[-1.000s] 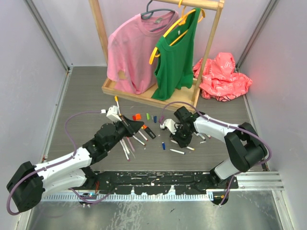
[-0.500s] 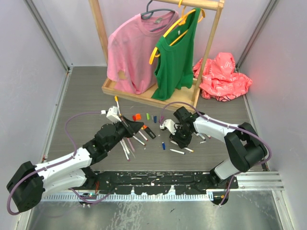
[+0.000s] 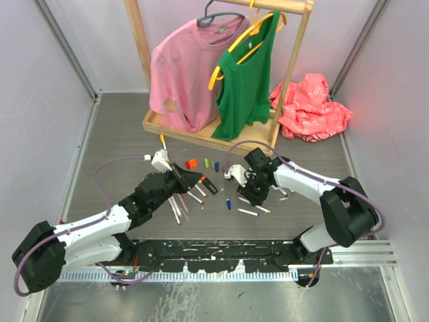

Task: Open the pen caps
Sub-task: Place the pen at the center of the board, then place the pen cap at the center of the board.

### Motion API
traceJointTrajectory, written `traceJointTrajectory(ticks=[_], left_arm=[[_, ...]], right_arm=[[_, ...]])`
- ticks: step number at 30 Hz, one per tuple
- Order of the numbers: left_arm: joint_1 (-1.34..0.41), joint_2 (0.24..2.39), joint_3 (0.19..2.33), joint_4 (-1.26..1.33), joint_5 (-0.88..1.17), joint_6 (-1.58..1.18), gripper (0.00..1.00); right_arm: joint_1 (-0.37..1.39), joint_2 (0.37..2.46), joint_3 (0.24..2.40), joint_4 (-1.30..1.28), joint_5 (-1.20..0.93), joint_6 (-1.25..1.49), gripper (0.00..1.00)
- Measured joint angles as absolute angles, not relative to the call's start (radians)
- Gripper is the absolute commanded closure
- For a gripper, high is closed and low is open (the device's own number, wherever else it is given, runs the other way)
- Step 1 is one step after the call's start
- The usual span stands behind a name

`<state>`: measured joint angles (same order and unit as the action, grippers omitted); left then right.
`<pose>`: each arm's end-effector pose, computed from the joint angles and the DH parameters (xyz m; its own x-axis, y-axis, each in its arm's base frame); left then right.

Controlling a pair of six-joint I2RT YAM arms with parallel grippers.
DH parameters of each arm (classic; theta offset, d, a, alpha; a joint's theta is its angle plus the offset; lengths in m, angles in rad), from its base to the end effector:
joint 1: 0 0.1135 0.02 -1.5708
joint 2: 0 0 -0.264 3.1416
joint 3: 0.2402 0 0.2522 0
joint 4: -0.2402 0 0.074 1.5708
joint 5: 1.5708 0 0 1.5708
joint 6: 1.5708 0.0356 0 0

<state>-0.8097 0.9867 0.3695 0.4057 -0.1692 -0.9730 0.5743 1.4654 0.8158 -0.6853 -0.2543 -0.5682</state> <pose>0.1530 -0.1520 0.2180 -0.5776 -0.5749 -0.5795 0.2181 0.5754 -0.7883 0.2041 0.1427 0.1702 -0.3786 -0.8653 -0.3286 -0.9240 0.3738 0.0804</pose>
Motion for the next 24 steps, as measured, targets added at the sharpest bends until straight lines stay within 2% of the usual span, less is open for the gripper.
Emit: traceJointTrajectory(ticks=[12,24], left_arm=[[-0.855,1.102,0.382,0.415,-0.155,-0.984,1.0],[-0.989,1.394,0.542,0.403,-0.254,-1.056,1.0]], right_arm=[[0.517,1.372,0.835,-0.717,-0.32,-0.579,0.6],[0.359,1.239,0.847,-0.69,-0.323,-0.546,0.55]])
